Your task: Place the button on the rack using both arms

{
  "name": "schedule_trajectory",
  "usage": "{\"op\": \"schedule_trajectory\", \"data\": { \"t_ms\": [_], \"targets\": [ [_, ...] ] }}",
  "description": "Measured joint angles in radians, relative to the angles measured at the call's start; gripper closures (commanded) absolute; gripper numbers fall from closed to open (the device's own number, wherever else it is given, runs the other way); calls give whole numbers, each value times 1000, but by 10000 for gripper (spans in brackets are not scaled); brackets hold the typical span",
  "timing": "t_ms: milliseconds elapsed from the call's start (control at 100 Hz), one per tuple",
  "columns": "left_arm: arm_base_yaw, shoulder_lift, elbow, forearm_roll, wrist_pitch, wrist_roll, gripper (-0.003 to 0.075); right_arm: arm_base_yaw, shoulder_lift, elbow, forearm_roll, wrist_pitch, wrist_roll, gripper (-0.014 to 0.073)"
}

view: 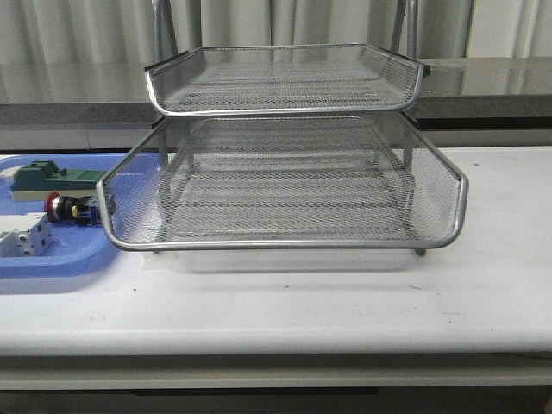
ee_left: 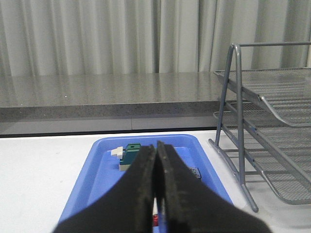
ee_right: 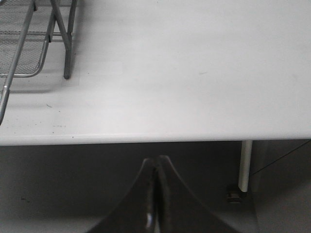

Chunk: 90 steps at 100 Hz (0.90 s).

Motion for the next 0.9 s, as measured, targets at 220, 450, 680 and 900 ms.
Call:
{"op": "schedule_trajectory", "data": {
  "t_ms": [220, 450, 680, 900],
  "targets": [
    [0, 0, 0, 0, -57, 0, 741, 0, 0, 0, 0, 0, 2, 662],
    [0, 0, -7, -31, -50, 0, 741, 0, 0, 0, 0, 0, 2, 662],
    [0, 83, -168, -78, 142, 0, 741, 0, 0, 0, 0, 0, 2, 662],
    [0, 328, -407, -85, 293, 0, 741, 0, 0, 0, 0, 0, 2, 662]
  ]
}}
